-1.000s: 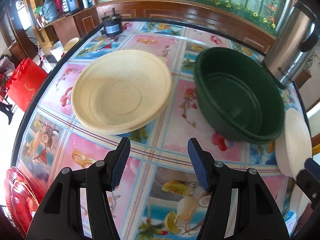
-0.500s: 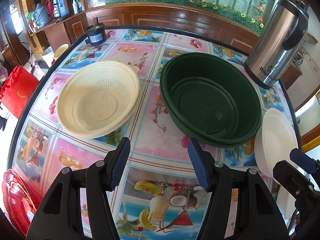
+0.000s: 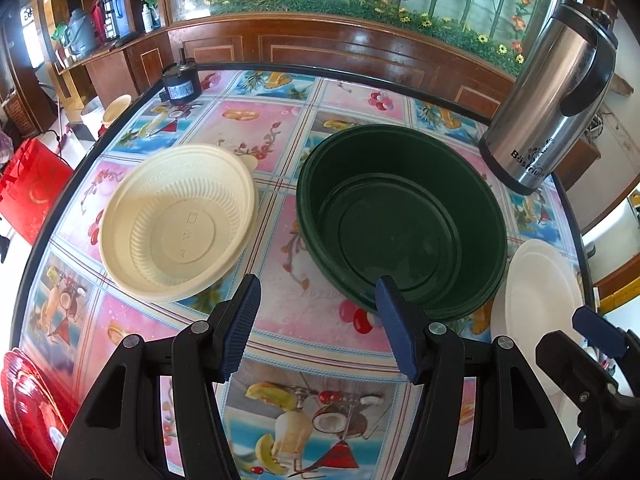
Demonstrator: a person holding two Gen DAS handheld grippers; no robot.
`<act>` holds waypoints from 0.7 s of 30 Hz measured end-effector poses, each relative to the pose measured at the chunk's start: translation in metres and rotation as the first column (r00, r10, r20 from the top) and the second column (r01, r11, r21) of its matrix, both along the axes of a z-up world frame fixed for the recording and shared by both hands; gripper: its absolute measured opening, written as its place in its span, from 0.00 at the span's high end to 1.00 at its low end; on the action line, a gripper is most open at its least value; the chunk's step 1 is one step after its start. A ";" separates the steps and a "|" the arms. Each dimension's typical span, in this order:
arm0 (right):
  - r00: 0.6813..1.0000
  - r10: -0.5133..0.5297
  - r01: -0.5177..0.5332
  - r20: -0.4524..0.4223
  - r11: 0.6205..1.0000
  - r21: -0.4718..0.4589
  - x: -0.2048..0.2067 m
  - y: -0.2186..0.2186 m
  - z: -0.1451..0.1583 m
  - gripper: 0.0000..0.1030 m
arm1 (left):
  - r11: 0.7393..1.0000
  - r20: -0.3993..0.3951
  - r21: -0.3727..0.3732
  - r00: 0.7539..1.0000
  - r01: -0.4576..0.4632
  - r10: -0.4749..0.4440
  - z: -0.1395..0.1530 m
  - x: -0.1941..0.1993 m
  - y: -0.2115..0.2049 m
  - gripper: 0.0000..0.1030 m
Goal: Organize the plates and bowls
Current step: 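Move both grippers to the rim of the dark green basin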
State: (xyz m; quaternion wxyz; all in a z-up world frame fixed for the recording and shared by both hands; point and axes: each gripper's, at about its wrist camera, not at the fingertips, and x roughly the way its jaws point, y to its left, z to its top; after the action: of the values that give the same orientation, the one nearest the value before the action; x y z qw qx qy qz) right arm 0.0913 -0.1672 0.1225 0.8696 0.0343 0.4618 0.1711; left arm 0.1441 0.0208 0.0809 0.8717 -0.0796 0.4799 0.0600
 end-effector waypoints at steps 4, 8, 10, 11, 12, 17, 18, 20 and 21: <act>1.000 -0.013 0.013 -0.001 1.000 0.001 0.003 -0.005 -0.001 0.22 | 1.000 0.009 -0.002 1.000 0.000 0.000 0.003 0.003 -0.001 0.41; 1.000 -0.021 0.021 -0.005 1.000 0.000 0.007 -0.007 -0.001 0.22 | 1.000 0.009 -0.004 1.000 -0.006 0.006 0.004 0.006 -0.001 0.41; 1.000 -0.020 0.020 0.001 1.000 0.001 0.006 -0.006 0.002 0.21 | 1.000 0.008 -0.009 1.000 -0.007 0.007 0.004 0.008 -0.002 0.41; 1.000 -0.019 0.019 0.001 1.000 0.003 0.007 -0.006 0.002 0.21 | 1.000 0.008 -0.007 1.000 -0.009 0.010 0.004 0.009 -0.003 0.41; 1.000 -0.016 0.016 0.000 1.000 0.004 0.007 -0.005 0.001 0.21 | 1.000 0.004 -0.008 1.000 -0.013 0.013 0.004 0.010 -0.003 0.41; 1.000 -0.002 0.002 0.003 1.000 -0.018 0.016 -0.001 0.000 0.21 | 1.000 -0.007 -0.021 1.000 -0.023 0.023 0.002 0.014 -0.005 0.41; 1.000 0.001 -0.001 0.005 1.000 -0.023 0.019 0.000 0.001 0.21 | 0.999 -0.008 -0.026 1.000 -0.025 0.025 0.002 0.015 -0.005 0.41; 1.000 0.003 -0.003 0.010 0.999 -0.035 0.024 0.001 0.002 0.21 | 0.999 -0.010 -0.031 0.999 -0.035 0.035 0.001 0.016 -0.005 0.41; 1.000 0.006 -0.005 0.011 0.999 -0.040 0.026 0.002 0.002 0.21 | 0.999 -0.012 -0.032 0.999 -0.040 0.040 0.001 0.017 -0.005 0.41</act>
State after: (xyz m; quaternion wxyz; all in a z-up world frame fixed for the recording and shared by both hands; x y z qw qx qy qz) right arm 0.1175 -0.1651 0.1248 0.8723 0.0145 0.4604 0.1643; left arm 0.1612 0.0157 0.0815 0.8660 -0.1031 0.4842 0.0701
